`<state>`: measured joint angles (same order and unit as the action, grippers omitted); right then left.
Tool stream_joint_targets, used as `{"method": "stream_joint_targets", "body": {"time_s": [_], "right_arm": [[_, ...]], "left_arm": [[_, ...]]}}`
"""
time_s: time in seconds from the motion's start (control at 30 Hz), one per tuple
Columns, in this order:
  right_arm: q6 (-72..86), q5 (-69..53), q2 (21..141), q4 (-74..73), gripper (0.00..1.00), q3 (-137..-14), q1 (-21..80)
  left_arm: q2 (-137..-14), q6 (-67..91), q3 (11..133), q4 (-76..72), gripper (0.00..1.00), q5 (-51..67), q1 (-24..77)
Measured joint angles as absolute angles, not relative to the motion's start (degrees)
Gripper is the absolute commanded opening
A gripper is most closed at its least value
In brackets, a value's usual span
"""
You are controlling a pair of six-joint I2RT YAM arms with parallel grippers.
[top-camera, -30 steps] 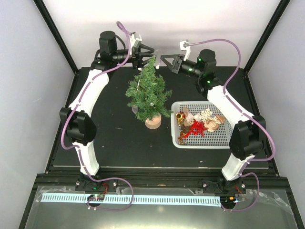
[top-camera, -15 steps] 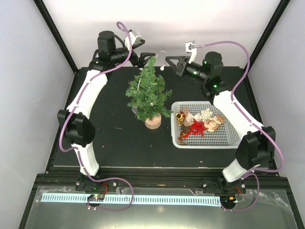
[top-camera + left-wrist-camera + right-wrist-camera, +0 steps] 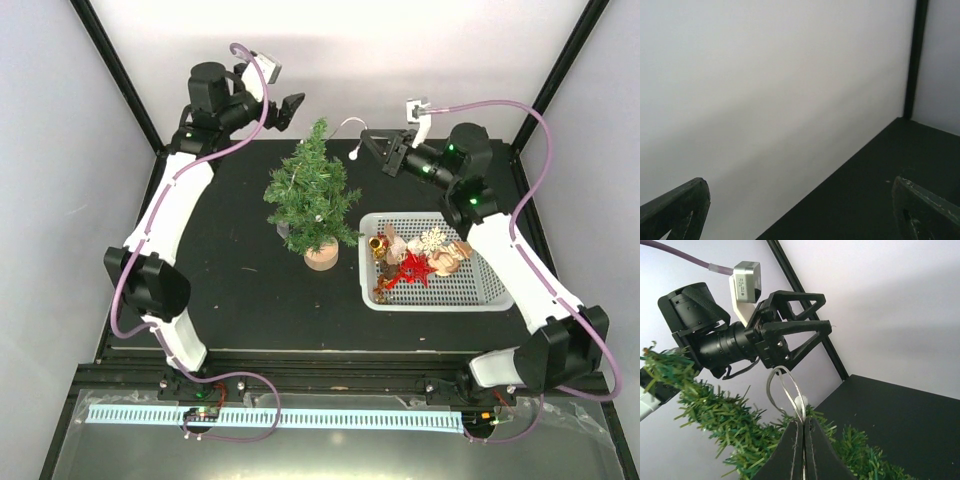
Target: Decorate the small christmas tree
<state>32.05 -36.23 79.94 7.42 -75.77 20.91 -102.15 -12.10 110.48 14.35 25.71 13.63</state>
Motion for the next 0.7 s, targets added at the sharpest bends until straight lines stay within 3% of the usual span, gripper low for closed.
{"method": "stream_joint_targets", "body": {"time_s": [0.4,0.7], "right_arm": [[33.5,-38.3,75.2,5.5,0.01,-70.7,22.3],[34.0,-39.0,74.0,3.3,0.01,-70.1,30.1]], "left_arm": [[-94.6,-14.9,102.2,16.8,0.99,18.9,11.9],[-89.3,-16.3,96.6,16.7,0.99,17.8,11.6]]}}
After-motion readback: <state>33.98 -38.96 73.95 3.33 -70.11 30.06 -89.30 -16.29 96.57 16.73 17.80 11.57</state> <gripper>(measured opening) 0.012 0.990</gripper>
